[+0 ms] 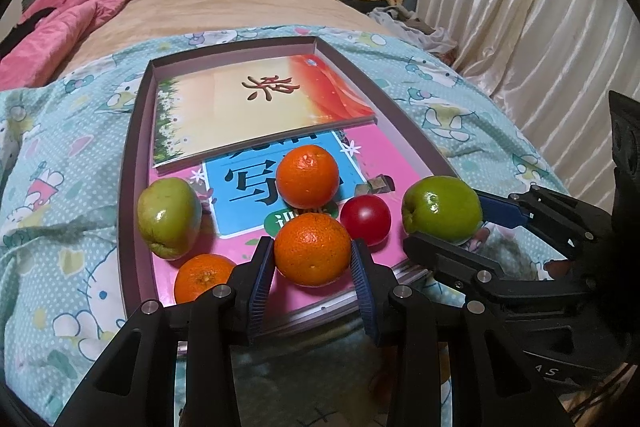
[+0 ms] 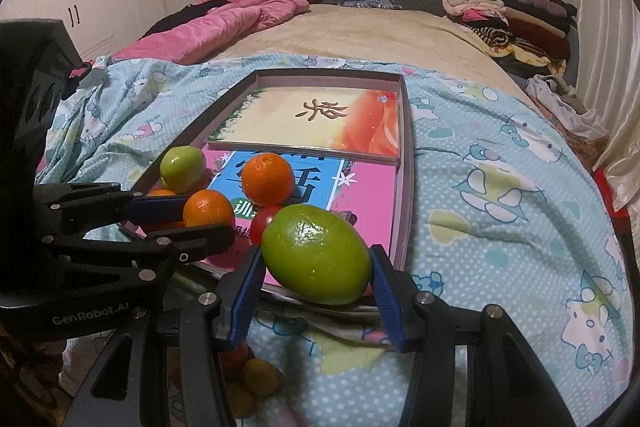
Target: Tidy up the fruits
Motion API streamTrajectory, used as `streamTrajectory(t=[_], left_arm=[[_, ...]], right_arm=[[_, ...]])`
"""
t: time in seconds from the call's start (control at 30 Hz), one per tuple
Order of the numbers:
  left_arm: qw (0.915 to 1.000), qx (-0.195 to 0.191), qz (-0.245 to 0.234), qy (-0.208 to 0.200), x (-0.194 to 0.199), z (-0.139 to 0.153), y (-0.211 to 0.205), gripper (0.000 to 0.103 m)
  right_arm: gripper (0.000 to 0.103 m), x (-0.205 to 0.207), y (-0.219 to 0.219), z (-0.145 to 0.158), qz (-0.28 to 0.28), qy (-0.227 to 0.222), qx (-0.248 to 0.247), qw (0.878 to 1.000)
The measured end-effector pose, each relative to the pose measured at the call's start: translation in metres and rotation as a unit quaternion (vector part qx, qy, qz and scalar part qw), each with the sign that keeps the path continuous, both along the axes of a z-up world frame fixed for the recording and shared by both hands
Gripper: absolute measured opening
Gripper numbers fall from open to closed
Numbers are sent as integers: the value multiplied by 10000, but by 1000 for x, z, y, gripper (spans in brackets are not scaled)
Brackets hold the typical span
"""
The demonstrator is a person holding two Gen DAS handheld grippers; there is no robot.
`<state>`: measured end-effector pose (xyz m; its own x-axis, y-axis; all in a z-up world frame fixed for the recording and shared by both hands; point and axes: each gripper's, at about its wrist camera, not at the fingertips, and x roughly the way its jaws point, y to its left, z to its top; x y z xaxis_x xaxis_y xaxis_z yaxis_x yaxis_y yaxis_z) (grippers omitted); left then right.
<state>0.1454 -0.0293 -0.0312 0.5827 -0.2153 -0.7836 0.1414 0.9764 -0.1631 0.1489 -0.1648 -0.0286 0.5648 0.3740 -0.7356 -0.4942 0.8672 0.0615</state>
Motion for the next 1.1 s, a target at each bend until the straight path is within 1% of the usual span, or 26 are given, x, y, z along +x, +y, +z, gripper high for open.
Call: streamTrajectory(t=[0.43, 0.63, 0.77, 0.93, 1.0, 1.1], left_arm=[[10000, -27, -41, 4, 4, -2, -1, 39], [10000, -3, -43, -2, 4, -2, -1, 40], [10000, 69, -16, -5, 3, -2, -2, 40], [10000, 60, -1, -20, 3, 0, -1, 43], [10000, 1, 42, -21, 3, 1, 2, 43], [9999, -80, 91, -19, 2, 3, 5, 47]], right_arm=[[53, 2, -2, 0, -58, -9, 27, 10000], [54, -4, -5, 8, -60, -239, 92, 9997], [62, -6, -6, 14, -82, -380, 215, 9990], [62, -3, -11, 15, -226, -342, 319, 9987], [62, -2, -14, 15, -281, -329, 383, 9983], [64, -1, -17, 16, -345, -319, 424, 9980]])
